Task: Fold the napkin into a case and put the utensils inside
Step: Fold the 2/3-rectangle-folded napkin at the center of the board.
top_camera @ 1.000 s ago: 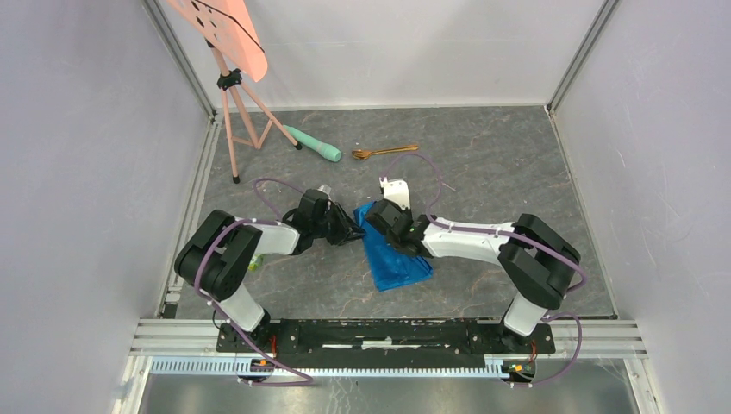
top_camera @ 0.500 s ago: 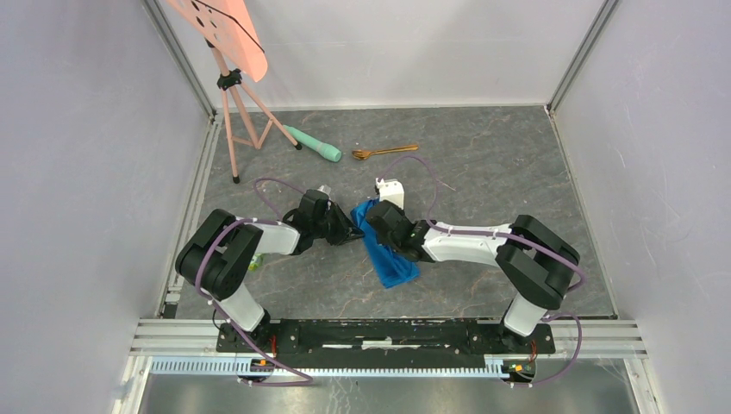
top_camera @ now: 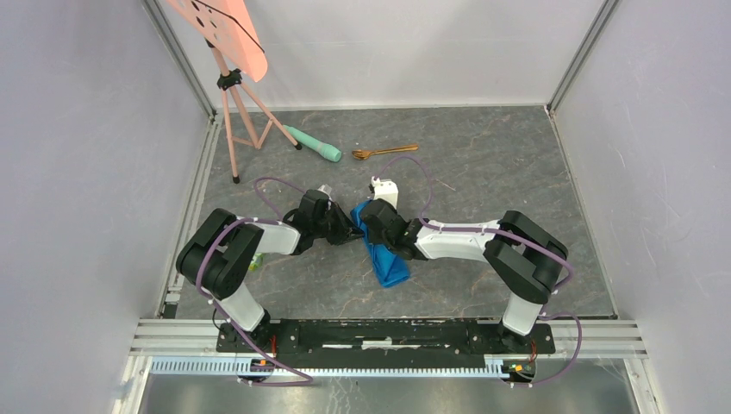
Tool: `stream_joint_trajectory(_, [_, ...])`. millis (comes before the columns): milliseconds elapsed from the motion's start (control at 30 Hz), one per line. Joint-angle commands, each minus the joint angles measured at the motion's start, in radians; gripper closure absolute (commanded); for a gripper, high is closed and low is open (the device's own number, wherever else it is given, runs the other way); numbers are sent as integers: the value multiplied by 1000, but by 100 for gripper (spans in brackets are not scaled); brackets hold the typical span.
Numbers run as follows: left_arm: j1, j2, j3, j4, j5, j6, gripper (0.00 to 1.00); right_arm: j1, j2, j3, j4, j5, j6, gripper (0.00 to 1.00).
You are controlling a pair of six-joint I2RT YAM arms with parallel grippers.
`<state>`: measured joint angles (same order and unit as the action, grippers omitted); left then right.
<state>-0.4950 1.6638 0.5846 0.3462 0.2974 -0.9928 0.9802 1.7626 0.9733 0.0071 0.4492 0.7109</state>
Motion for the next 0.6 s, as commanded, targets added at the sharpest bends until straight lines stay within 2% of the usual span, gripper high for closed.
stream_joint_trajectory(0, [-3,19,18,-30,-17,66,87,6,1,11,69,-7,5,100])
stream_joint_trajectory(300, [-3,3,17,-53,-26,90,87,6,15,-53,191,-48,-94,100])
stream_joint_trajectory(567, [-3,-2,24,-76,-35,107,88,-9,3,-57,183,-96,-183,100])
